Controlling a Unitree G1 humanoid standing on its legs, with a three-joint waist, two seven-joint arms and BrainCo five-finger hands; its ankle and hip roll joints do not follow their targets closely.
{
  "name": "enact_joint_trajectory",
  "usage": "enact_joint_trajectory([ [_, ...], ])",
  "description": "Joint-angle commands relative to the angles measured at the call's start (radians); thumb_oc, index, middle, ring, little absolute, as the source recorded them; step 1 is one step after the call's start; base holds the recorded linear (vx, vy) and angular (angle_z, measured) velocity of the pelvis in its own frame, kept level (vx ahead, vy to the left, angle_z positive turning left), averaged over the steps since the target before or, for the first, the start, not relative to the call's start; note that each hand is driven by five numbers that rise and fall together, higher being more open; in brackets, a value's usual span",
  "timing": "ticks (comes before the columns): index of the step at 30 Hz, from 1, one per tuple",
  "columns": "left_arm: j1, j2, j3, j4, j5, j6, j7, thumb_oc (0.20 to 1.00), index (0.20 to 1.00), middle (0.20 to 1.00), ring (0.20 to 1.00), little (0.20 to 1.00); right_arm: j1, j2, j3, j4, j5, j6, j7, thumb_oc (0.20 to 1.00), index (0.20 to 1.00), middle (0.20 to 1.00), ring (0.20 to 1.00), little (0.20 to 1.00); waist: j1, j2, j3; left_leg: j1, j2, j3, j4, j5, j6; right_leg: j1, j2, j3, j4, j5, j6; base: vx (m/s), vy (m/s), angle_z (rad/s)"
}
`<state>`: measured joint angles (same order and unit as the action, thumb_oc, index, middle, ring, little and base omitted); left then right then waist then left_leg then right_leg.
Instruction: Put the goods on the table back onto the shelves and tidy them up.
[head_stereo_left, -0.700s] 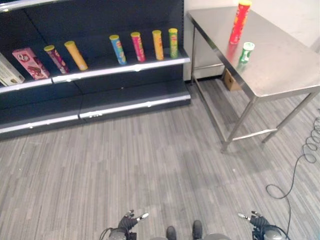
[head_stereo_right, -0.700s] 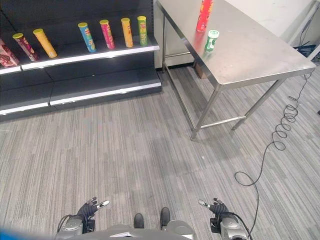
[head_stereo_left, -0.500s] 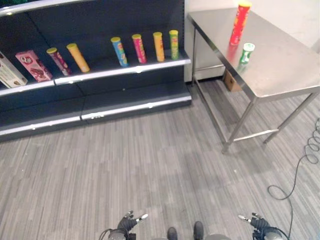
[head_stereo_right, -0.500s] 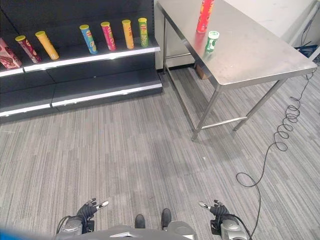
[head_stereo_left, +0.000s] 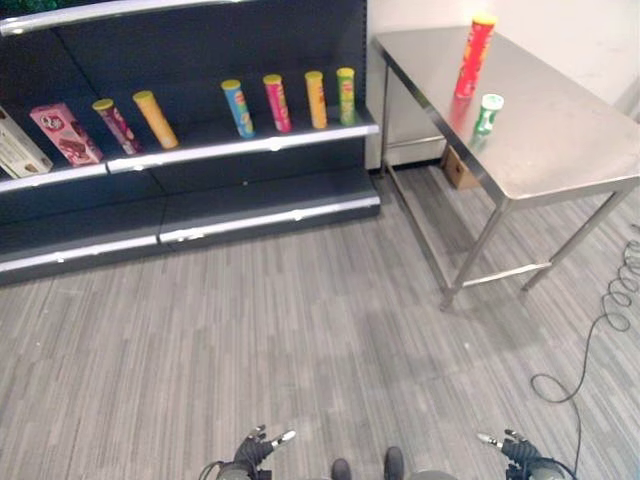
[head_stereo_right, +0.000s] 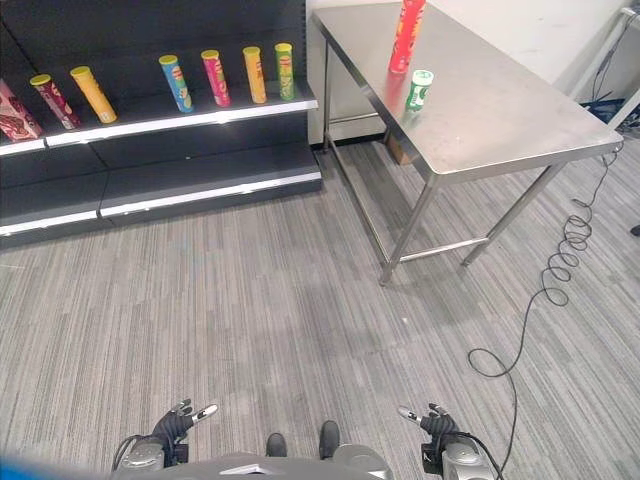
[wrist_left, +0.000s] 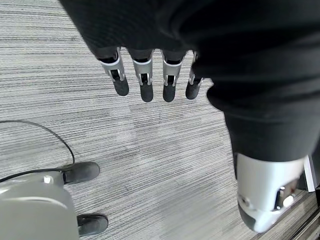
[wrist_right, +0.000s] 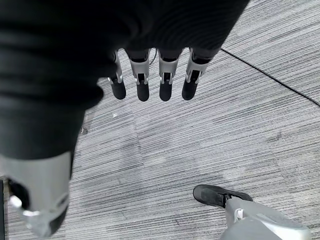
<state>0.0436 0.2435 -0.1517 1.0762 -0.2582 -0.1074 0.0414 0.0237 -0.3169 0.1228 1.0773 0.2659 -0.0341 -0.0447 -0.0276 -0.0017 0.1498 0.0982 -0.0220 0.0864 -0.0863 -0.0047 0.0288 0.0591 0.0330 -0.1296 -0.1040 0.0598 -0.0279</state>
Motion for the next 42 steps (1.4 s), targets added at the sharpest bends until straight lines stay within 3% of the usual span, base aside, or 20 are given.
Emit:
enact_joint_trajectory([
  [1, -0.063, 0.029, 0.002, 0.071, 0.026, -0.026, 0.009, 1.000, 1.000, 1.000, 1.000, 1.000, -0.036, -0.019, 0.000, 0.022, 0.006, -0.028, -0.016, 1.000, 1.000, 1.000, 1.000, 1.000, -0.019, -0.022, 0.000, 0.038, 0.085, -0.044, 0.023, -0.089, -0.096, 0.079, -0.120, 0.018, 0.023, -0.154, 0.157, 0.00, 0.000, 0.00],
  [14, -0.064, 0.026, -0.014, 0.065, 0.041, -0.023, 0.004, 1.000, 1.000, 1.000, 1.000, 1.000, -0.039, -0.026, 0.021, -0.013, -0.003, -0.027, -0.012, 1.000, 1.000, 1.000, 1.000, 1.000, -0.023, -0.022, 0.019, 0.005, 0.095, -0.058, 0.036, -0.081, -0.104, 0.051, -0.108, 0.022, 0.038, -0.164, 0.147, 0.00, -0.028, 0.02],
  [20, -0.061, 0.023, 0.000, 0.065, 0.014, -0.020, 0.009, 1.000, 1.000, 1.000, 1.000, 1.000, -0.032, -0.021, 0.032, -0.029, 0.005, -0.029, -0.008, 1.000, 1.000, 1.000, 1.000, 1.000, -0.022, -0.027, 0.033, -0.030, 0.107, -0.081, 0.094, -0.092, -0.116, 0.037, -0.091, 0.030, 0.062, -0.186, 0.125, 0.02, -0.091, 0.04],
  [22, -0.062, 0.025, 0.006, 0.053, -0.009, -0.024, 0.010, 1.000, 1.000, 1.000, 1.000, 1.000, -0.031, -0.019, 0.034, -0.032, 0.014, -0.034, -0.009, 1.000, 1.000, 1.000, 1.000, 1.000, -0.017, -0.035, 0.048, -0.074, 0.112, -0.095, 0.178, -0.102, -0.129, 0.037, -0.081, 0.031, 0.072, -0.204, 0.109, 0.01, -0.138, 0.20],
  [24, -0.061, 0.029, 0.013, 0.038, -0.029, -0.024, 0.008, 1.000, 1.000, 1.000, 1.000, 1.000, -0.024, -0.019, 0.040, -0.044, 0.018, -0.039, -0.005, 1.000, 1.000, 1.000, 1.000, 1.000, -0.006, -0.043, 0.075, -0.125, 0.110, -0.107, 0.303, -0.068, -0.138, 0.048, -0.070, 0.032, 0.082, -0.213, 0.088, 0.01, -0.125, 0.24],
  [25, -0.061, 0.029, 0.013, 0.038, -0.029, -0.024, 0.008, 1.000, 1.000, 1.000, 1.000, 1.000, -0.024, -0.019, 0.040, -0.044, 0.018, -0.039, -0.005, 1.000, 1.000, 1.000, 1.000, 1.000, -0.007, -0.042, 0.075, -0.128, 0.110, -0.109, 0.307, -0.070, -0.138, 0.047, -0.069, 0.031, 0.082, -0.213, 0.087, -0.02, -0.186, 0.23],
  [26, -0.057, 0.035, 0.018, -0.015, -0.066, -0.032, 0.015, 1.000, 1.000, 1.000, 1.000, 1.000, -0.021, -0.036, 0.046, -0.088, 0.021, -0.043, -0.008, 1.000, 1.000, 1.000, 1.000, 1.000, 0.015, -0.055, 0.128, -0.262, 0.095, -0.158, 0.530, 0.035, -0.135, 0.058, -0.065, 0.030, 0.095, -0.214, 0.069, -0.01, -0.166, 0.19],
  [29, -0.049, 0.031, 0.025, -0.032, -0.091, -0.034, 0.022, 1.000, 1.000, 1.000, 1.000, 1.000, -0.022, -0.041, 0.048, -0.091, 0.021, -0.041, -0.012, 1.000, 1.000, 1.000, 1.000, 1.000, 0.023, -0.063, 0.145, -0.360, 0.079, -0.175, 0.630, 0.049, -0.122, 0.065, -0.066, 0.031, 0.097, -0.223, 0.065, 0.06, -0.103, 0.04],
  [31, -0.039, 0.022, 0.036, -0.032, -0.118, -0.035, 0.021, 1.000, 1.000, 1.000, 1.000, 1.000, -0.021, -0.043, 0.040, -0.091, 0.026, -0.036, -0.015, 1.000, 1.000, 1.000, 1.000, 1.000, 0.042, -0.068, 0.144, -0.427, 0.066, -0.160, 0.577, 0.025, -0.119, 0.098, -0.066, 0.046, 0.081, -0.238, 0.071, 0.28, 0.017, -0.12],
  [32, -0.025, 0.015, 0.036, -0.021, -0.116, -0.035, 0.023, 1.000, 1.000, 1.000, 1.000, 1.000, -0.020, -0.045, 0.041, -0.089, 0.022, -0.034, -0.014, 1.000, 1.000, 1.000, 1.000, 1.000, 0.059, -0.061, 0.130, -0.439, 0.068, -0.156, 0.419, 0.036, -0.124, 0.124, -0.056, 0.061, 0.067, -0.259, 0.076, 0.41, 0.090, -0.13],
  [35, -0.018, 0.012, 0.038, -0.019, -0.108, -0.034, 0.020, 1.000, 1.000, 1.000, 1.000, 1.000, -0.026, -0.050, 0.043, -0.077, 0.013, -0.040, -0.023, 1.000, 1.000, 1.000, 1.000, 1.000, 0.082, -0.049, 0.117, -0.460, 0.072, -0.175, 0.163, 0.106, -0.143, 0.192, -0.043, 0.095, 0.048, -0.302, 0.082, 0.46, 0.123, -0.33],
  [36, -0.023, 0.012, 0.040, -0.017, -0.103, -0.034, 0.023, 1.000, 1.000, 1.000, 1.000, 1.000, -0.044, -0.052, 0.038, -0.051, 0.010, -0.040, -0.033, 1.000, 1.000, 1.000, 1.000, 1.000, 0.091, -0.049, 0.108, -0.491, 0.077, -0.129, 0.090, 0.123, -0.153, 0.233, -0.041, 0.123, 0.042, -0.327, 0.085, 0.53, 0.189, -0.61],
  [38, -0.015, 0.013, 0.054, -0.005, -0.100, -0.034, 0.017, 1.000, 1.000, 1.000, 1.000, 1.000, -0.044, -0.046, 0.043, -0.050, -0.005, -0.037, -0.023, 1.000, 1.000, 1.000, 1.000, 1.000, 0.105, -0.046, 0.085, -0.470, 0.092, -0.105, 0.053, 0.140, -0.148, 0.254, -0.043, 0.150, 0.050, -0.338, 0.093, 0.49, 0.262, -0.58],
  [40, -0.014, 0.016, 0.059, 0.000, -0.097, -0.030, 0.018, 1.000, 1.000, 1.000, 1.000, 1.000, -0.043, -0.039, 0.043, -0.052, -0.019, -0.037, -0.024, 1.000, 1.000, 1.000, 1.000, 1.000, 0.113, -0.045, 0.066, -0.461, 0.095, -0.110, 0.085, 0.201, -0.147, 0.263, -0.062, 0.158, 0.072, -0.346, 0.111, 0.52, 0.355, -0.85],
  [42, -0.033, 0.043, 0.061, 0.011, -0.081, -0.030, 0.024, 1.000, 1.000, 1.000, 1.000, 1.000, -0.040, -0.018, 0.047, -0.078, -0.031, -0.037, -0.016, 1.000, 1.000, 1.000, 1.000, 1.000, 0.102, -0.084, 0.017, -0.416, 0.092, -0.046, 0.110, 0.175, -0.126, 0.221, -0.134, 0.152, 0.177, -0.268, 0.172, 0.64, 0.452, -0.97],
])
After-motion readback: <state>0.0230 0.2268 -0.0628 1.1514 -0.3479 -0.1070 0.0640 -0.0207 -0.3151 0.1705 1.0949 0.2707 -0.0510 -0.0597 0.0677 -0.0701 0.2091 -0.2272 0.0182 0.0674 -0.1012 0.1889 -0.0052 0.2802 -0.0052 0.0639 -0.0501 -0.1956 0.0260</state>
